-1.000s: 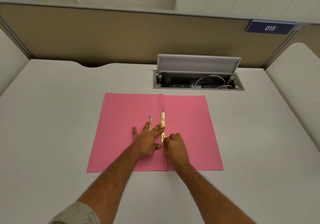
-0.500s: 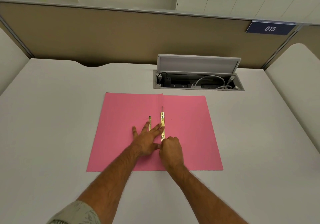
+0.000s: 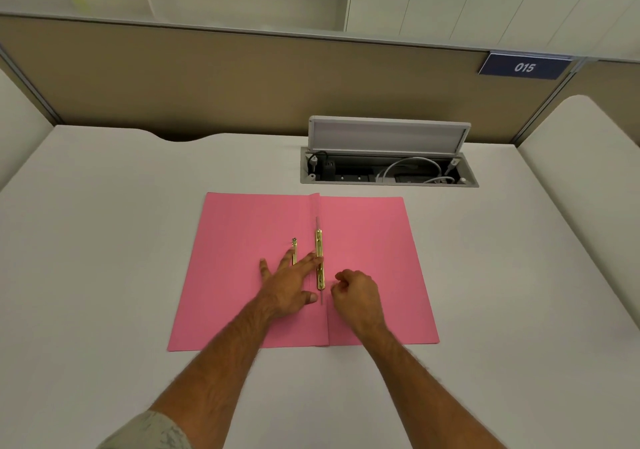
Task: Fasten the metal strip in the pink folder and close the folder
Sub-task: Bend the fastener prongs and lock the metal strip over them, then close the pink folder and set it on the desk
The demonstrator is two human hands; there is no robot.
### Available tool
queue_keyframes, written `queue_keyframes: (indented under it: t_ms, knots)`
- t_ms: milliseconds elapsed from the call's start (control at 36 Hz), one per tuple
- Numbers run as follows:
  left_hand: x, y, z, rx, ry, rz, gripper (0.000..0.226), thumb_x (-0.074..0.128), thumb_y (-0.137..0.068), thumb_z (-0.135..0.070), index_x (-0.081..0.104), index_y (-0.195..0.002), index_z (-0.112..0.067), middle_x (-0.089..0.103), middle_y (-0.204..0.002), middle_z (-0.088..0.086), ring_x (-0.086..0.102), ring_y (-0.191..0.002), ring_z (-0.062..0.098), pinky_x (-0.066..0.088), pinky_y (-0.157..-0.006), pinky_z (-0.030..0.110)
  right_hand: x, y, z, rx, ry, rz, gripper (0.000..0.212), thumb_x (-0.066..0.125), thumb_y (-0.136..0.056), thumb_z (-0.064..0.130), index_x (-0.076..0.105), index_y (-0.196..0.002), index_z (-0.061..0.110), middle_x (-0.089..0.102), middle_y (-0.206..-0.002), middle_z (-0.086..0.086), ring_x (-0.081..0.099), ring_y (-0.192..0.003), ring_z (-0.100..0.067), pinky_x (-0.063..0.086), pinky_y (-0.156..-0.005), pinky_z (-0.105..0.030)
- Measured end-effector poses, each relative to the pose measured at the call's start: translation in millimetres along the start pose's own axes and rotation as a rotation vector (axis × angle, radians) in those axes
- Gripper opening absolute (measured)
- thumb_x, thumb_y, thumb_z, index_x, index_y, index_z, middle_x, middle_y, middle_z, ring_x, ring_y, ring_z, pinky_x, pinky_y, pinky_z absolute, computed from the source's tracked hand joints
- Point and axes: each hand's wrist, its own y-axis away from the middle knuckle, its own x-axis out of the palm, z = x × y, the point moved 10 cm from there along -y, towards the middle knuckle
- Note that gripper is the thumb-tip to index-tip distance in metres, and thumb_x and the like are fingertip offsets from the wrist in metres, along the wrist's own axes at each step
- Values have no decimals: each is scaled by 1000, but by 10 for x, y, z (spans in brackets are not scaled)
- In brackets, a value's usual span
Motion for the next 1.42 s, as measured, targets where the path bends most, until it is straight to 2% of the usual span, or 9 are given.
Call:
queue_keyframes:
  t_ms: [111,194,278,444,694,944,1167,1278,1417]
  knots:
    - [-125,27,-2,-31,126,-88,89,75,-85,-40,23,-157,-46,10,-167,-23,-7,-157,19,-11,-114,71,-88,-34,-88,-13,113,8,41,58,-93,19,63,-134,13,63,-131,-10,50,-121,-29,44,-104,-40]
    - [-318,109,60,-62,233,-234,71,72,-88,-33,39,-151,-40,21,-167,-16,9,-157,19,-2,-120,66,-194,-44,-186,17,159,-26,42,58,-94,22,61,-136,14,60,-136,-8,48,-124,-29,42,-106,-41]
    - [-474,221,174,-112,277,-330,60,67,-93,-34,44,-149,-34,27,-166,-8,21,-153,20,5,-121,63,-281,-48,-268,51,184,-50,41,58,-95,22,61,-135,14,59,-137,-9,48,-125,-29,41,-106,-42]
    - [-660,460,574,-348,150,-395,52,61,-96,-36,49,-145,-27,29,-164,4,17,-153,28,13,-119,65,-499,-73,-444,151,245,-105,40,59,-95,22,61,-133,13,56,-136,-12,46,-126,-30,41,-104,-46]
    - [-698,887,1111,-681,125,-324,74,63,-90,-53,37,-151,-20,28,-161,13,20,-150,37,27,-116,63,-663,-122,-589,223,272,-118,45,62,-92,25,58,-134,11,53,-136,-15,45,-127,-35,41,-104,-47]
    - [-659,1205,1403,-866,197,-297,104,74,-77,-65,26,-154,-16,23,-159,21,17,-149,42,25,-116,65,-525,-72,-601,209,280,-90,55,62,-92,43,53,-140,16,49,-144,-12,42,-132,-34,39,-106,-51]
    - [-612,1403,1429,-985,194,-268,107,80,-70,-64,28,-150,-16,33,-150,22,31,-140,41,38,-108,58,-101,59,-159,-99,106,62,74,71,-89,44,40,-152,22,30,-163,-4,31,-145,-27,35,-118,-51]
    - [-647,1451,1395,-1011,176,-289,106,81,-69,-64,30,-149,-15,36,-145,21,36,-135,39,42,-105,56,176,136,87,-283,258,213,85,72,-87,42,28,-157,28,11,-169,9,25,-146,-25,35,-115,-54]
    - [-626,1443,1362,-1029,174,-292,102,81,-71,-62,33,-146,-13,35,-144,20,36,-135,39,42,-105,60,357,143,143,-345,440,277,89,69,-89,39,19,-160,24,9,-170,10,24,-147,-22,31,-113,-50]
